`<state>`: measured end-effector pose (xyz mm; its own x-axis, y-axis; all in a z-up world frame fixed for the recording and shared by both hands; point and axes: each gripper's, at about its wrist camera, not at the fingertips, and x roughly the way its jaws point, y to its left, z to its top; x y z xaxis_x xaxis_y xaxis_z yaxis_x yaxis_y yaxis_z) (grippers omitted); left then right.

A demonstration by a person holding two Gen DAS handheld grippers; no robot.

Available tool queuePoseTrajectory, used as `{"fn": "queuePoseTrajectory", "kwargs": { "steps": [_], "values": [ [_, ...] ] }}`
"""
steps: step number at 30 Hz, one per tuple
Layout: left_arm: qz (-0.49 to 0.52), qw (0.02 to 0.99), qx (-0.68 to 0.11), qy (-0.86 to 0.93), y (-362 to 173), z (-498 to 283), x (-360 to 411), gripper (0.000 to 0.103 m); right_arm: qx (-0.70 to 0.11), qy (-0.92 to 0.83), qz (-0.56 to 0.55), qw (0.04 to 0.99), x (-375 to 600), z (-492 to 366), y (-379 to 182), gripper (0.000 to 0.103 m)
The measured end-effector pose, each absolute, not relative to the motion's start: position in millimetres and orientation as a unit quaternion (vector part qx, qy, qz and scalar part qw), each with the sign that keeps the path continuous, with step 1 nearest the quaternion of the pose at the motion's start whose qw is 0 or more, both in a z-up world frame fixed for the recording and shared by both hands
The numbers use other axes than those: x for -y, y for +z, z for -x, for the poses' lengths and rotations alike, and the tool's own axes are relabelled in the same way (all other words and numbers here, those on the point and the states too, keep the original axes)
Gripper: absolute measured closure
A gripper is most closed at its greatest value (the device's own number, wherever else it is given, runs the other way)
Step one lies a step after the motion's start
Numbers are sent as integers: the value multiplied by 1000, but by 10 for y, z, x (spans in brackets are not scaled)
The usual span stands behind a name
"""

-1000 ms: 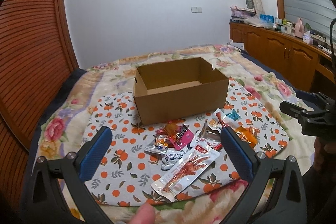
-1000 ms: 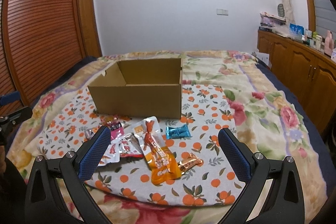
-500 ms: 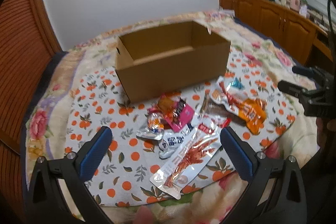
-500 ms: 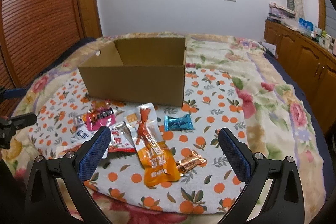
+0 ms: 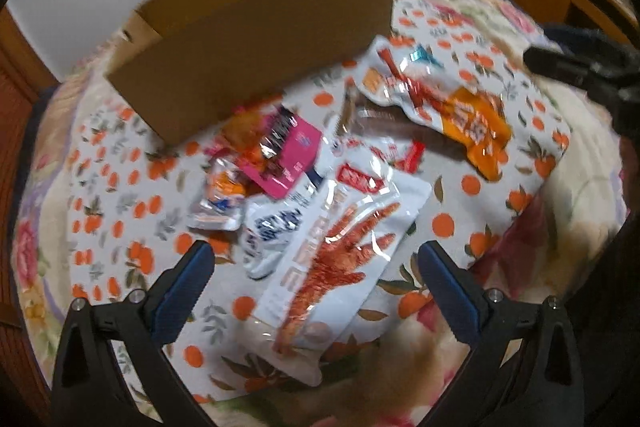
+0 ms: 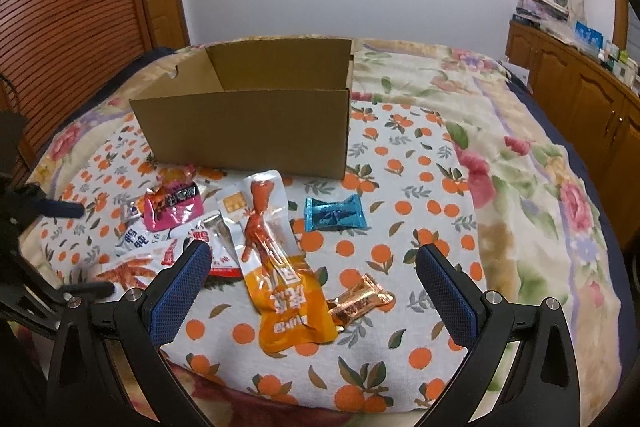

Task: Organize snacks
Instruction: 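Grasp a white chicken-feet pouch with left tool while right tool grasps orange chicken-feet pouch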

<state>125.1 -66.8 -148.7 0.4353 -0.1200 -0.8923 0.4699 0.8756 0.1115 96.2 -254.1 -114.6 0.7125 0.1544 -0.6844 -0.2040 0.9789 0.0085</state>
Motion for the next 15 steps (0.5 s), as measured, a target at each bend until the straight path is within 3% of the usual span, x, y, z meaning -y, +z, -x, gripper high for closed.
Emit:
{"fn": "queuePoseTrajectory", "kwargs": {
  "steps": [15],
  "values": [
    [-216,795,-542,-164,-2021,-1484,831,11,-414,117,58,901,2430,-1215,-1474,0]
  ]
}}
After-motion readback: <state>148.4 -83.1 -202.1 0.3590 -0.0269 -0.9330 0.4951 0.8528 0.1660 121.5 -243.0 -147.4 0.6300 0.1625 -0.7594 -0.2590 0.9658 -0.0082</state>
